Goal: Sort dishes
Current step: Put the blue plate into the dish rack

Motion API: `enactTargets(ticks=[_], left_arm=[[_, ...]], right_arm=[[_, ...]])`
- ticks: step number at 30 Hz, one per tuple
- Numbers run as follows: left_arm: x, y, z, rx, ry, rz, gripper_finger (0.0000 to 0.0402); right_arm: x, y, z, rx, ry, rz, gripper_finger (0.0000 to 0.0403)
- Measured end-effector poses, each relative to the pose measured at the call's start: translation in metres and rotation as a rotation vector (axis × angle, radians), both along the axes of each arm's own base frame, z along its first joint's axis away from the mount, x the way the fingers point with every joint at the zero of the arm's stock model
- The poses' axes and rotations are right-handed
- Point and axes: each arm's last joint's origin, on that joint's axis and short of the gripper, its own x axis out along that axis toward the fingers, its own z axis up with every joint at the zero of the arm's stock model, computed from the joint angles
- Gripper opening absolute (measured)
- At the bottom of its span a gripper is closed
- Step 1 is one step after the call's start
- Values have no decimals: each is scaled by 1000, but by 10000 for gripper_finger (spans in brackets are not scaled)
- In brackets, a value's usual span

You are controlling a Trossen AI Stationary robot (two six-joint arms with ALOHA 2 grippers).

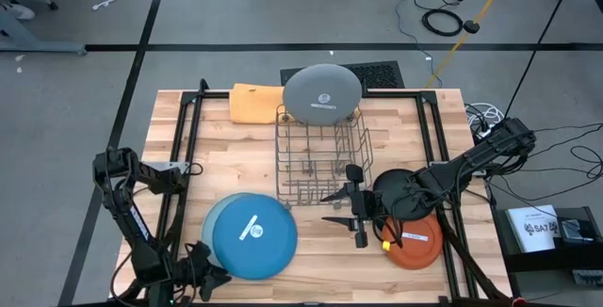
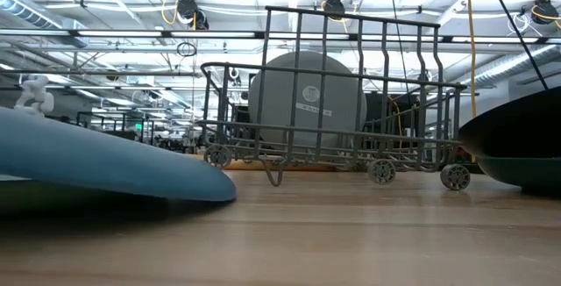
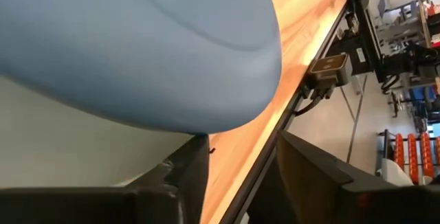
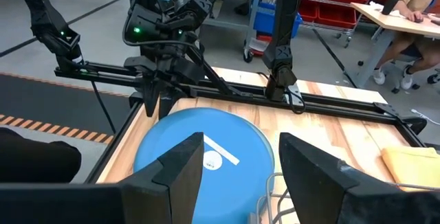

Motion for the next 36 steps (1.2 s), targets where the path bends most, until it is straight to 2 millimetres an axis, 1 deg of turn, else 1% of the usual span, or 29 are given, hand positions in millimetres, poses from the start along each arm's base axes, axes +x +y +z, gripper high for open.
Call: enactTargets(ticks=[4, 7, 14, 36], left_arm=[[2, 3, 0, 30, -23, 20, 140], [5, 6, -1, 56, -18, 36, 133], [11, 13, -2, 95, -7, 64, 133], [20, 32, -6, 255, 54, 112, 133]], right_arm=[[0, 0, 1, 3, -5, 0, 183], [0, 0, 1, 5, -10, 0, 183], [0, 0, 1, 6, -12, 0, 183], [0, 0, 1, 6, -11, 1, 183]])
